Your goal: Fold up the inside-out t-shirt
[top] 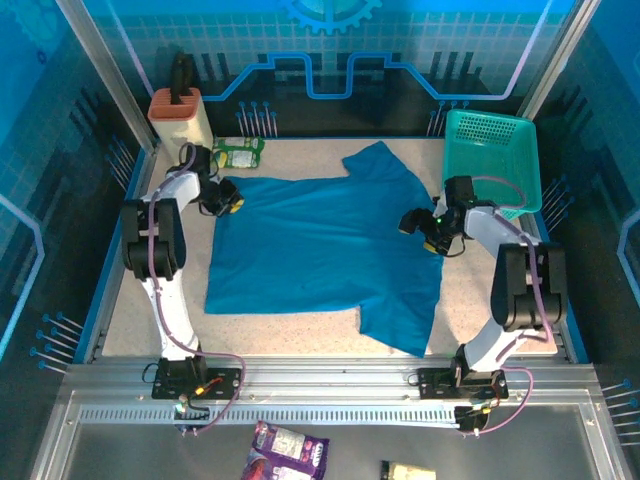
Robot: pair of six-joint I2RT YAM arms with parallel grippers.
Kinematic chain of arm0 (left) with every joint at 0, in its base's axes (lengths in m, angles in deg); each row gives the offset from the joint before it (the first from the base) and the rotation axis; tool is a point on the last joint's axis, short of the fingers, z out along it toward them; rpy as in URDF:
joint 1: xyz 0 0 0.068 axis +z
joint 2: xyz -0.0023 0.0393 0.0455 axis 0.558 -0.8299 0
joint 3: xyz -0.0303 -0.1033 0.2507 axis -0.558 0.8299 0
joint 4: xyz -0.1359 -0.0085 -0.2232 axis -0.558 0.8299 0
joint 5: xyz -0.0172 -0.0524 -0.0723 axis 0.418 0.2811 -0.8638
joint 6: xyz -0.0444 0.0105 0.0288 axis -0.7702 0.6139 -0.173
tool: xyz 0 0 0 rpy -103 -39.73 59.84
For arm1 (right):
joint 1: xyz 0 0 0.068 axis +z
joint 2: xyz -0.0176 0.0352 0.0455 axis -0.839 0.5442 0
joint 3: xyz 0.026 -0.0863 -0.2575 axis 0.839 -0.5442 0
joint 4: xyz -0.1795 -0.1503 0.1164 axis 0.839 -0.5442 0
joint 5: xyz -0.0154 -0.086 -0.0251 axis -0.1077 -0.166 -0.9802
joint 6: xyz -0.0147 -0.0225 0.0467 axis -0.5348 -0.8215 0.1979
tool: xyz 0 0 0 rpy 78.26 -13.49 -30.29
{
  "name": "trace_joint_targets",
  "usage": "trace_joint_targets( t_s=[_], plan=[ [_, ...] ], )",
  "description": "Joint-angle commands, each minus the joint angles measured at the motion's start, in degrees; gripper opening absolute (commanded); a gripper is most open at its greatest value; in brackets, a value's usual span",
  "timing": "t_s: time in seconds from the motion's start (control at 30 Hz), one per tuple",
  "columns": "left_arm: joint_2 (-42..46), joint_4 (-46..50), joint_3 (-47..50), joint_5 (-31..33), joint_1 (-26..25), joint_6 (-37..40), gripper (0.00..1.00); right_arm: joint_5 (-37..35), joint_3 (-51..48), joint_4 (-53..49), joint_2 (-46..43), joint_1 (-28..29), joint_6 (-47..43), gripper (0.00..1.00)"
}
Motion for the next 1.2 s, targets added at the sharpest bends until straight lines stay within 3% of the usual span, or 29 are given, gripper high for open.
trace_joint_targets(
  t_s=[0.0,0.2,0.53,0.73,0.93,1.17],
  plan=[
    [10.2,0.6,4.2,0.1,-0.9,1.0,0.15,-2.6,-2.4,-8.7,-6.0,2.1,-2.1,0.8],
    [22.4,-1.3,17.6,1.5,-1.6,0.6,0.15,-8.8,-10.7,-19.3,-19.3,7.0,0.4,0.64],
    [35.1,-3.7,32.0,1.8,-2.5,-0.8,0.15,-13.9,-26.1,-31.4,-40.6,18.7,19.4,0.37],
    [37.3,-5.2,34.9,0.5,-3.0,-1.5,0.15,-13.4,-31.1,-32.4,-44.8,23.5,29.0,0.34],
    [38.4,-6.2,36.9,-1.1,-3.2,-1.9,0.15,-14.9,-33.7,-31.3,-44.7,28.0,41.4,0.39],
    [38.6,-6.9,38.4,-1.7,-3.2,-1.9,0.16,-16.3,-34.7,-29.5,-42.7,30.6,49.8,0.37]
  ],
)
